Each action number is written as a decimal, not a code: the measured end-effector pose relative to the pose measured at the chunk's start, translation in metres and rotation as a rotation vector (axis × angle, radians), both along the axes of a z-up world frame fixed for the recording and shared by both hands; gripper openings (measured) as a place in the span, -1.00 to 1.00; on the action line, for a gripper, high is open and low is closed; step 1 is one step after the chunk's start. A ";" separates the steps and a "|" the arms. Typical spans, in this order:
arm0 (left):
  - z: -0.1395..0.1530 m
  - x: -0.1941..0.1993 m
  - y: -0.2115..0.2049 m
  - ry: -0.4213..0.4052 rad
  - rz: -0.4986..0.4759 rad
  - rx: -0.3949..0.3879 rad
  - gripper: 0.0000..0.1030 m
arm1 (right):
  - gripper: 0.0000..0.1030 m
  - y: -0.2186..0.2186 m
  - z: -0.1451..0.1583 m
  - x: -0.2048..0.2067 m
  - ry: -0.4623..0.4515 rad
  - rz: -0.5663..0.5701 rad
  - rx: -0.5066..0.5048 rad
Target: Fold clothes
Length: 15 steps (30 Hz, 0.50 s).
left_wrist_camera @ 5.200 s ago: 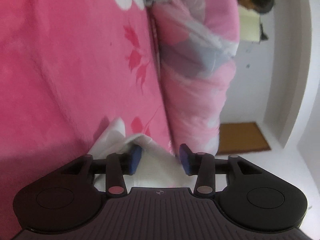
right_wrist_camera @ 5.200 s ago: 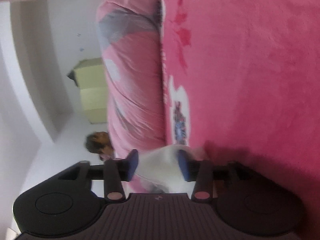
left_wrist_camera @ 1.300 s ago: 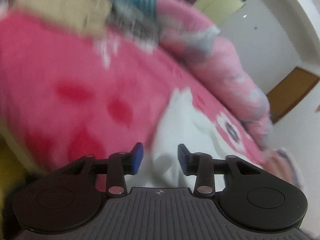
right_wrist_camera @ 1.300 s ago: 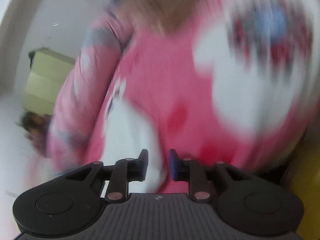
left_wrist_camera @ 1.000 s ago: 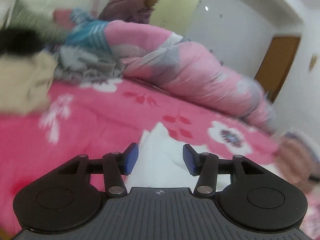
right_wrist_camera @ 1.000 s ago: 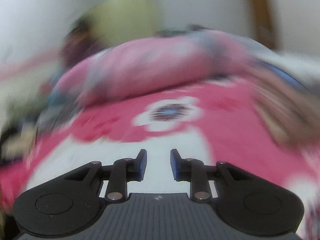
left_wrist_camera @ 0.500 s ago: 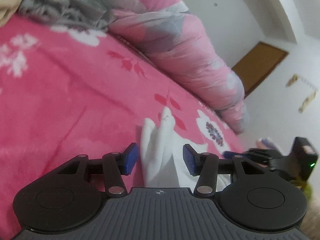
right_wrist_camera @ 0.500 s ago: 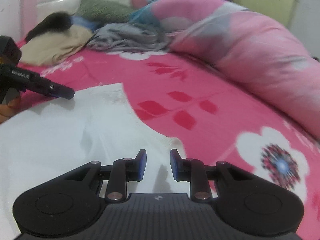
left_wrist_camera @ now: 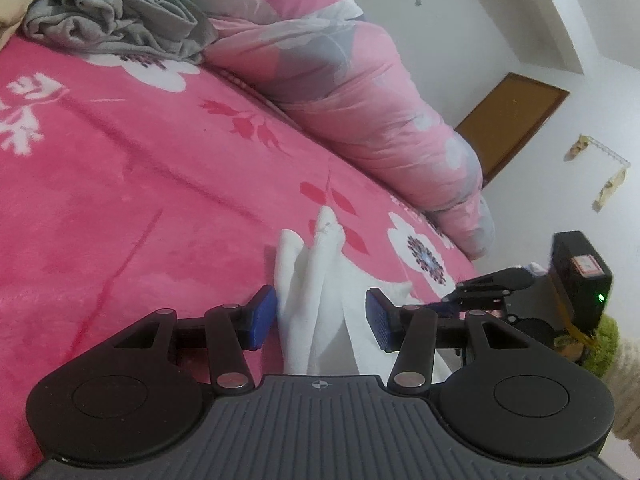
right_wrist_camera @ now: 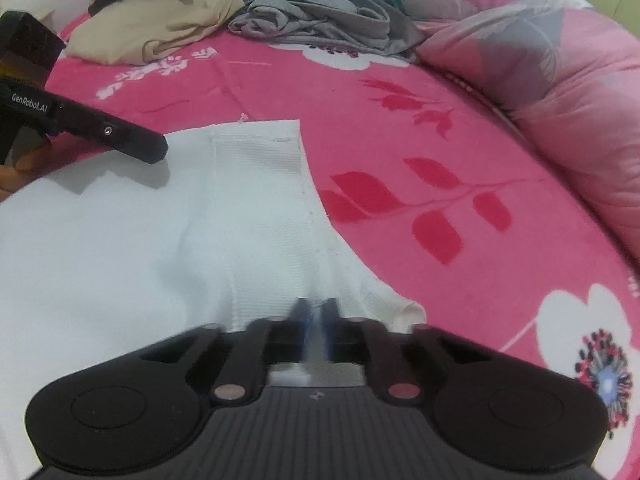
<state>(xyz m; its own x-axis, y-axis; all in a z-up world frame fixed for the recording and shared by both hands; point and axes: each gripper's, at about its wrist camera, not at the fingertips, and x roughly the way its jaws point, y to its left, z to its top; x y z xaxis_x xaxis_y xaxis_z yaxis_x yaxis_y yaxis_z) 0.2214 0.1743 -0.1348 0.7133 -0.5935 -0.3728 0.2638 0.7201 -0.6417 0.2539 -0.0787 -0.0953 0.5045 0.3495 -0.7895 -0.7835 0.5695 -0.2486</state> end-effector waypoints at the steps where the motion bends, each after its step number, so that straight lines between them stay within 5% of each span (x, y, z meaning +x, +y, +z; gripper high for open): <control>1: 0.000 0.000 0.000 -0.002 -0.001 0.002 -0.05 | -0.94 0.003 0.003 -0.008 -0.063 -0.002 -0.012; 4: 0.001 0.000 -0.001 -0.009 -0.002 0.003 -0.05 | -0.95 0.006 0.010 -0.015 -0.194 -0.032 -0.025; 10: 0.000 0.001 -0.004 -0.004 -0.002 0.032 -0.06 | -0.92 0.011 -0.024 -0.003 -0.221 -0.054 -0.100; 15: 0.002 0.000 -0.008 -0.008 -0.011 0.066 -0.06 | -0.81 0.003 0.011 -0.005 -0.250 -0.092 -0.024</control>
